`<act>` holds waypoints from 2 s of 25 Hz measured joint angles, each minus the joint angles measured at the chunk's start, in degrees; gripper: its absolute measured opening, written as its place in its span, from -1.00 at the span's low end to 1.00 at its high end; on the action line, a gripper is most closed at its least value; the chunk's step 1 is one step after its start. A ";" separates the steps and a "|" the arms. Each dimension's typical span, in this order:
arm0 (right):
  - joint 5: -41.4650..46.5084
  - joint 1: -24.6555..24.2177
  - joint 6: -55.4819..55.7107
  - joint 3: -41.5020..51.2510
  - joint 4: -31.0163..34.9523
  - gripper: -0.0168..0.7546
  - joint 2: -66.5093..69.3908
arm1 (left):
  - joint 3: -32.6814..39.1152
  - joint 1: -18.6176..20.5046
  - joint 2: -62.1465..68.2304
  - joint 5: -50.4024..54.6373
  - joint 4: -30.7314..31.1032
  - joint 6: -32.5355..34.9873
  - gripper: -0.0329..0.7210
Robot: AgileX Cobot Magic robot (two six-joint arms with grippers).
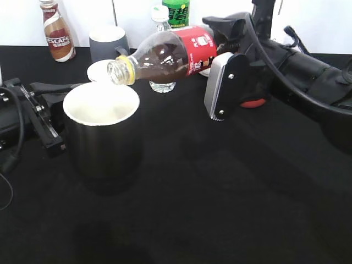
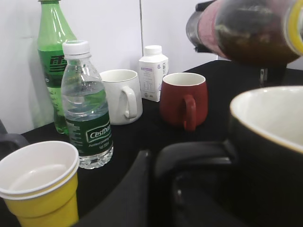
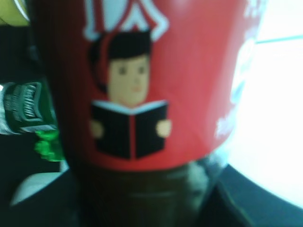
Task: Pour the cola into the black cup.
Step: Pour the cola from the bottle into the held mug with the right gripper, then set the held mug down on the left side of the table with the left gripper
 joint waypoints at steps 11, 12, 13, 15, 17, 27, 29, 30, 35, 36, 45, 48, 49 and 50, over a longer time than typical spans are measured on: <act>-3.45 0.00 -8.11 0.00 1.32 -0.01 0.00 | 0.00 0.00 0.00 0.00 0.39 0.06 -0.82; -3.45 0.00 -8.16 0.00 1.37 -0.01 0.00 | 0.00 0.00 0.00 0.00 0.50 0.11 -0.82; -3.45 0.00 -8.21 0.00 1.41 -0.01 0.00 | 0.00 0.00 0.00 0.00 0.58 0.13 -0.82; -3.50 0.00 -8.23 0.00 1.41 -0.01 0.00 | 0.00 0.00 0.00 0.00 0.58 0.19 -0.82; -3.55 0.00 -8.42 0.00 1.41 -0.01 0.00 | 0.00 0.00 0.00 0.00 0.58 0.24 -0.82; -3.51 0.00 -5.28 -0.07 1.55 -0.01 0.00 | 0.00 0.00 0.00 0.29 0.87 0.41 -0.82; -2.66 0.00 -2.32 -0.09 1.55 -0.01 0.00 | 0.00 0.00 0.00 0.57 0.82 0.41 -0.82; -1.59 0.00 -0.29 -0.09 1.55 -0.01 0.00 | 0.00 0.00 0.00 0.57 0.77 0.41 -0.82; 0.55 0.00 16.35 -0.09 1.33 -0.01 0.00 | 0.00 0.00 0.00 0.57 0.23 0.41 -0.82; 0.55 0.00 21.96 -0.09 1.09 -0.01 0.00 | 0.00 0.00 0.00 0.57 0.01 0.41 -0.82; -0.96 0.00 75.46 5.35 6.41 -0.01 -3.73 | 0.00 0.00 0.00 0.92 -18.55 6.80 -0.82; 1.10 0.00 75.46 10.39 15.32 -0.01 -9.71 | 0.00 0.00 0.00 0.94 -31.73 13.39 -0.82; 2.32 -0.15 75.46 11.65 18.30 -0.01 -10.80 | -0.05 0.34 0.00 0.94 -35.78 16.23 -0.82; 2.91 -1.01 75.46 12.89 19.62 -0.01 -11.40 | -0.47 1.87 0.31 0.94 -37.56 18.12 -0.82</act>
